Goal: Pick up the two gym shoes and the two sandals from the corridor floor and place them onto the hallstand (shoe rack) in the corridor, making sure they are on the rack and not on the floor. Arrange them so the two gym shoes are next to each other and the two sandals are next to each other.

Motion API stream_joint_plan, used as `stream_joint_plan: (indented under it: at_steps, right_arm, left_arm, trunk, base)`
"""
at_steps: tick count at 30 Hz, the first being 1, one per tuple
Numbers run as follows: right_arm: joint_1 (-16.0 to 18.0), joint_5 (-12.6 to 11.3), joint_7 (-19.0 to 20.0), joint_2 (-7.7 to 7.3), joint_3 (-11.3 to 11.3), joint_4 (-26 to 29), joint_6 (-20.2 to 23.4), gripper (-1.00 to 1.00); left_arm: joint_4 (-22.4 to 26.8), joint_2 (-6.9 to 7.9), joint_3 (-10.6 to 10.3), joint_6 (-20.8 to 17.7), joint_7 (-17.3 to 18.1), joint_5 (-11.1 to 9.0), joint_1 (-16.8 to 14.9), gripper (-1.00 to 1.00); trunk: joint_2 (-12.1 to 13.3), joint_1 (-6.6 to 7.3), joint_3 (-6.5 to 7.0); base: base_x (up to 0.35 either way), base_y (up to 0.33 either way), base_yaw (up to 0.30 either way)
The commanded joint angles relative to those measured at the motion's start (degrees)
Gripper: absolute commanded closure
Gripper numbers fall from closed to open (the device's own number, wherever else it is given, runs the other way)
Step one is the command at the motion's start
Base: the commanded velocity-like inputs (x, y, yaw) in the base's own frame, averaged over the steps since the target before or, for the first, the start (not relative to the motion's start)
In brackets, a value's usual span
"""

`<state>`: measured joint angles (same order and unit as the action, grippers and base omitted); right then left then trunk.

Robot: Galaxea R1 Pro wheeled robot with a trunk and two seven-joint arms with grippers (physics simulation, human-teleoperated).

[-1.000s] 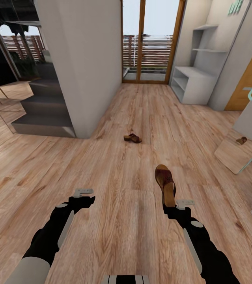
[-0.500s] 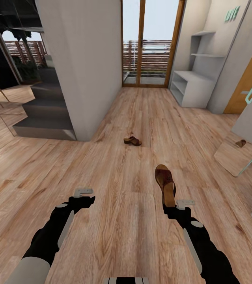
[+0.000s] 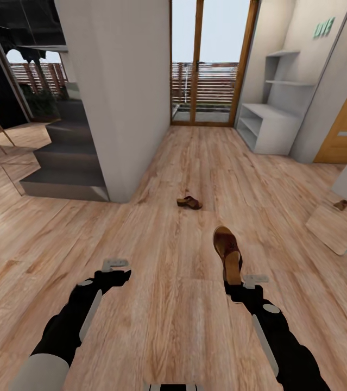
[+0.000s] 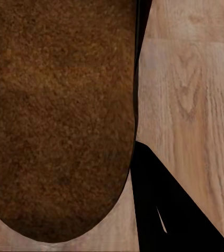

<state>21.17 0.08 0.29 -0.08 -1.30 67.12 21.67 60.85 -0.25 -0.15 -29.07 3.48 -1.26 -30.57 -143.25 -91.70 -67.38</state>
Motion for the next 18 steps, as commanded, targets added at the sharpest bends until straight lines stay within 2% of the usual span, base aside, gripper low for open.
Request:
stream_joint_plan:
  at_steps: [1,8,18]
  right_arm:
    - [0.01,-0.19,-0.12,0.0,-0.01,0.11,0.39,1.0]
    - [0.01,-0.17,-0.12,0.0,-0.01,0.11,0.39,1.0]
    - [0.01,-0.17,-0.12,0.0,-0.01,0.2,0.39,1.0]
  left_arm:
    - [0.06,-0.01,0.04,-0.29,0.12,-0.12,-0.02,-1.0]
    - [0.04,0.03,0.06,-0.29,0.12,-0.15,-0.02,-1.0]
    - [-0.03,0.06,0.07,-0.29,0.12,-0.15,-0.02,-1.0]
  trunk:
    - [-0.02,-0.02,0.05]
    - [-0.02,-0.02,0.71]
    - [-0.02,-0.02,1.36]
  base:
    - [0.305,0.187,0.0]
    - [0.329,0.123,0.0]
    - [0.343,0.017,0.0]
